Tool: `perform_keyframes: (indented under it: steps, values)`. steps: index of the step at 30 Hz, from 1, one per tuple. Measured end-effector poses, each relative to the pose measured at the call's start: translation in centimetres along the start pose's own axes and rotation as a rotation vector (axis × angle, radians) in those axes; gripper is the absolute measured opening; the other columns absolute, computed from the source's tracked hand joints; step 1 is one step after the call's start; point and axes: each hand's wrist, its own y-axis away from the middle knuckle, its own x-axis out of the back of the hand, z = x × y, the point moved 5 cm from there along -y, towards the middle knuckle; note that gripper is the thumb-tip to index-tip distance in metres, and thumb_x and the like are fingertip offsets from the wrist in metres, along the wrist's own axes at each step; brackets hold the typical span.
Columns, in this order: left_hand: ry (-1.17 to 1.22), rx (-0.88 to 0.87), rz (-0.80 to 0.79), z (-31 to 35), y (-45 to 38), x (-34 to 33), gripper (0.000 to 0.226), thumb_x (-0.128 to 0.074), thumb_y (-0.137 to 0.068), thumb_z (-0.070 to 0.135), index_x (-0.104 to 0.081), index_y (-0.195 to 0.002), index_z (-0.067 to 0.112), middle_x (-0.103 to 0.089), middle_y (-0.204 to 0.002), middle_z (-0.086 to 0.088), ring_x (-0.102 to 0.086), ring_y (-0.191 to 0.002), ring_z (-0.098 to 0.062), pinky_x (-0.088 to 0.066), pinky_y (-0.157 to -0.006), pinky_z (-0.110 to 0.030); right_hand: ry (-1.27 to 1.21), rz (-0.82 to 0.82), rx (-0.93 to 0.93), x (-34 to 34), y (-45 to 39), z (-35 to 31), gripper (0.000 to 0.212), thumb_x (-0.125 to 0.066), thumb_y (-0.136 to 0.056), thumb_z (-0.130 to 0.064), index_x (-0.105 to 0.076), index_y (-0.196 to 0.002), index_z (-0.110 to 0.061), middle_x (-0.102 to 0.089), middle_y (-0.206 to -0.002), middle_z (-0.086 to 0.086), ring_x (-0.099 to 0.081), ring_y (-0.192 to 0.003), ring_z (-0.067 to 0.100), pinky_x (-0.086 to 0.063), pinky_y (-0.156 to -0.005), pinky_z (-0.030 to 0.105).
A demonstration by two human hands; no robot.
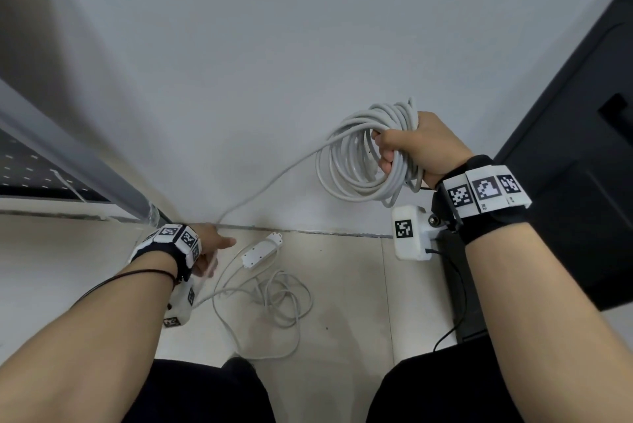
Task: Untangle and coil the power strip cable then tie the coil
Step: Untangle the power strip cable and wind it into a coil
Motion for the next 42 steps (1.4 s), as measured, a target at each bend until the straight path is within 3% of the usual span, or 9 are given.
perform_keyframes:
  steps: [4, 8, 14, 21, 25, 29, 31, 34, 42]
  values:
    - [-0.027, -0.117, 0.175, 2.1, 0.8, 1.9, 0.033, -0.066, -0.093, 0.026, -0.048, -0.105, 0.001, -0.054, -0.080, -0.017, -0.051, -0.054, -0.025, -0.047, -0.053, -0.031, -0.012, 0.102, -0.001, 0.2, 0.1, -0.2, 0.006, -0.062, -0.082, 0.000, -0.063, -0.076, 0.001, -0.059, -0.051, 0.009, -0.060, -0.047, 0.024, -0.050, -0.050, 0.028]
    - [-0.417, -0.284, 0.233, 5.8, 2.9, 1.9, 0.026, -0.059, -0.096, 0.022, -0.063, -0.115, 0.006, -0.064, -0.117, -0.015, -0.060, -0.107, -0.031, -0.044, -0.083, -0.029, 0.061, 0.123, -0.027, 0.2, 0.2, 0.0, 0.015, -0.069, -0.086, -0.008, -0.064, -0.076, 0.002, -0.064, -0.052, 0.008, -0.064, -0.046, 0.020, -0.050, -0.047, 0.024]
    - [-0.705, -0.483, 0.064, 10.9, 7.3, -2.1, 0.026, -0.069, -0.088, 0.035, -0.075, -0.111, 0.022, -0.072, -0.101, 0.000, -0.064, -0.101, -0.019, -0.044, -0.080, -0.023, 0.171, 0.107, -0.017, -0.8, 0.1, -0.2, 0.019, -0.074, -0.085, -0.016, -0.067, -0.076, -0.001, -0.068, -0.057, 0.007, -0.067, -0.050, 0.018, -0.054, -0.052, 0.024]
    - [-0.346, -0.880, -0.187, 16.2, 13.8, -3.9, 0.012, -0.079, -0.080, 0.029, -0.076, -0.078, 0.040, -0.074, -0.082, 0.014, -0.065, -0.083, -0.004, -0.049, -0.083, -0.024, 0.428, -0.078, -0.014, -4.1, -0.1, 0.5, 0.031, -0.080, -0.079, -0.034, -0.070, -0.075, -0.006, -0.073, -0.064, 0.001, -0.069, -0.059, 0.012, -0.053, -0.056, 0.020]
    - [-0.002, -1.027, -0.036, 16.9, 16.1, -2.2, 0.011, -0.084, -0.074, 0.025, -0.075, -0.073, 0.031, -0.073, -0.078, -0.010, -0.060, -0.069, -0.013, -0.051, -0.070, -0.035, 0.463, -0.216, -0.066, -6.3, 0.3, 1.3, 0.055, -0.077, -0.076, -0.050, -0.070, -0.103, -0.002, -0.074, -0.097, 0.017, -0.071, -0.091, 0.031, -0.055, -0.089, 0.047]
    - [0.131, -1.009, 0.073, 16.0, 16.2, -1.6, 0.017, -0.090, -0.064, 0.030, -0.074, -0.063, 0.027, -0.065, -0.058, 0.006, -0.055, -0.054, -0.008, -0.046, -0.055, -0.021, 0.449, -0.296, -0.070, -7.6, 0.6, 1.0, 0.083, -0.068, -0.059, -0.068, -0.065, -0.092, 0.007, -0.070, -0.088, 0.026, -0.068, -0.079, 0.037, -0.052, -0.078, 0.049]
    - [0.185, -0.996, 0.137, 15.6, 15.9, -1.0, 0.023, -0.090, -0.065, 0.028, -0.068, -0.062, 0.021, -0.068, -0.058, 0.003, -0.058, -0.053, -0.014, -0.049, -0.053, -0.028, 0.555, -0.312, -0.104, -7.6, 0.4, 1.4, 0.073, -0.076, -0.058, -0.067, -0.054, -0.074, 0.001, -0.056, -0.058, 0.011, -0.050, -0.052, 0.018, -0.039, -0.055, 0.035]
    - [0.275, -0.990, 0.243, 15.4, 15.5, 0.0, 0.030, -0.092, -0.061, 0.025, -0.064, -0.066, 0.016, -0.068, -0.059, -0.005, -0.061, -0.050, -0.018, -0.051, -0.051, -0.031, 0.647, -0.285, -0.156, -7.7, 0.4, 2.4, 0.057, -0.087, -0.059, -0.056, -0.050, -0.070, -0.013, -0.050, -0.051, -0.011, -0.048, -0.046, 0.005, -0.035, -0.046, 0.020]
    - [0.265, -1.043, 0.135, 15.3, 14.7, -0.1, 0.033, -0.089, -0.063, 0.029, -0.059, -0.069, 0.016, -0.059, -0.055, -0.002, -0.054, -0.049, -0.014, -0.047, -0.048, -0.024, 0.583, -0.342, -0.142, -7.6, 1.2, 2.3, 0.027, -0.080, -0.077, -0.031, -0.063, -0.066, -0.012, -0.062, -0.055, -0.005, -0.048, -0.041, 0.004, -0.039, -0.049, 0.023]
